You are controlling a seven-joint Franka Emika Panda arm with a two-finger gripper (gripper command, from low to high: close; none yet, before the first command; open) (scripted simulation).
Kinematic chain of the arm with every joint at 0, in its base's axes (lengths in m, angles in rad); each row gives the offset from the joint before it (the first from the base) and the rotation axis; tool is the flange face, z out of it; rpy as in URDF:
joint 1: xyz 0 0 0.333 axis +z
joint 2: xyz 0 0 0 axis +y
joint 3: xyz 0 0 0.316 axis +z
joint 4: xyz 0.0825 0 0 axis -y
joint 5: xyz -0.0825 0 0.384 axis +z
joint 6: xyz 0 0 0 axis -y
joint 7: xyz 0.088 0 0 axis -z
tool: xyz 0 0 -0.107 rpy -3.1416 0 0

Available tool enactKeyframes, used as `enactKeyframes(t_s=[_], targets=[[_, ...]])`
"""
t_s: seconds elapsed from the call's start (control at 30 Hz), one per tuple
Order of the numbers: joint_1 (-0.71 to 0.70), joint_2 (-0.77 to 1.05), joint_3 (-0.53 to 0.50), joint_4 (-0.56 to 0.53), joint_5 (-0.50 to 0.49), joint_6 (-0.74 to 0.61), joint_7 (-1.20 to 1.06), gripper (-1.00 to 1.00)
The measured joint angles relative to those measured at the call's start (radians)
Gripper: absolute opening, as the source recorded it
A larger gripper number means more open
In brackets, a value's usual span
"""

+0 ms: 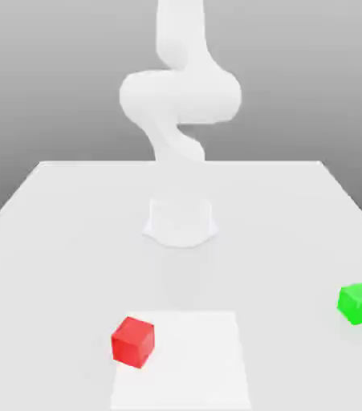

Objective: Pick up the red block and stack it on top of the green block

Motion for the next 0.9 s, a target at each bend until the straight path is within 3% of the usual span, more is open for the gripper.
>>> enactKeyframes(t_s=[0.4,0.67,0.87,0.9], targets=[[-0.097,0.444,-0.006,-0.211,-0.049,0.240,0.148,0.00],[-0.136,0.732,-0.032,-0.350,0.001,0.398,0.186,0.00],[-0.143,0.949,-0.021,-0.339,0.027,0.573,0.177,0.00],[-0.144,0.977,-0.020,-0.335,0.028,0.597,0.176,-1.00]])
